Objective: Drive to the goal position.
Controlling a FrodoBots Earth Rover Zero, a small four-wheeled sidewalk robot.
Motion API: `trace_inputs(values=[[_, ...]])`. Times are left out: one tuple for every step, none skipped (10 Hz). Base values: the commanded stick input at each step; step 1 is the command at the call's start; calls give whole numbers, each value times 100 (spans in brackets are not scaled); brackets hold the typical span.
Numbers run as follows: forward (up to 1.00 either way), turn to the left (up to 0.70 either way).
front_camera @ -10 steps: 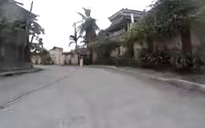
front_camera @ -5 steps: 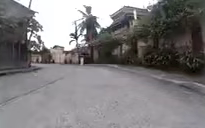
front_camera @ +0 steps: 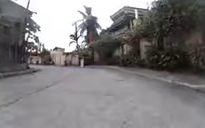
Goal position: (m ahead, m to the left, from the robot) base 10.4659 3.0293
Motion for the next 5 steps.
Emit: trace_inputs(values=[[100,0],[100,0],[100,0],[100,0],[100,0]])
